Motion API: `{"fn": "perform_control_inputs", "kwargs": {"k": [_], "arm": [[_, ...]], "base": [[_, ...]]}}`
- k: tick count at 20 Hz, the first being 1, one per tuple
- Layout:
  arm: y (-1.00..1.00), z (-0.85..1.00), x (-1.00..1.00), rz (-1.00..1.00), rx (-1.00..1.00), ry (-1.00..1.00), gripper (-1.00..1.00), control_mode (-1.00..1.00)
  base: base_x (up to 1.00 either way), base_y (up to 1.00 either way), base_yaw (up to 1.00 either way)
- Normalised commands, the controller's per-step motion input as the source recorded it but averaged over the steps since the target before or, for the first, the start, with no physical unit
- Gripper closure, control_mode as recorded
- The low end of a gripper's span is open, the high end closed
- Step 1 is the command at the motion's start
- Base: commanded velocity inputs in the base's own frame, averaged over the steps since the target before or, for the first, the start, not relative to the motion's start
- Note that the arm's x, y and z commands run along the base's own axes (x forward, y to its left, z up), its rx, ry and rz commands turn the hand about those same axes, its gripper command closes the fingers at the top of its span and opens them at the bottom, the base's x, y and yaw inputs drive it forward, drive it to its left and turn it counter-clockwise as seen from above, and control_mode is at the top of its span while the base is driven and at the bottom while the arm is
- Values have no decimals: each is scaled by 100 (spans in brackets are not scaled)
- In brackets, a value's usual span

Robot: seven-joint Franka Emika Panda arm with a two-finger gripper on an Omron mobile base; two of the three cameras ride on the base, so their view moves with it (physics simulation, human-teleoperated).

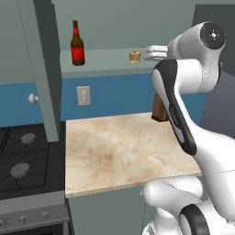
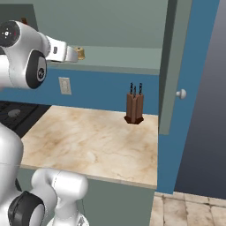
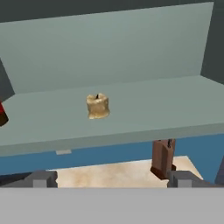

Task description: Get the candle and the beer from the cabinet and move them to the dining counter.

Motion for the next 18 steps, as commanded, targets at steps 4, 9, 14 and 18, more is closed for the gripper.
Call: {"fn": "perform_control_inputs", "kwargs": {"k": [4,9,14,18], "arm": [[2,0,25,-1,0,0,-100,-100],[0,0,25,0,0,0,-100,-100],[1,-3,28,0,0,0,-100,-100],[10,-12,28,0,0,0,-100,-100]], "base": [[0,0,0],[0,0,0],[0,0,0],[0,0,0]]}}
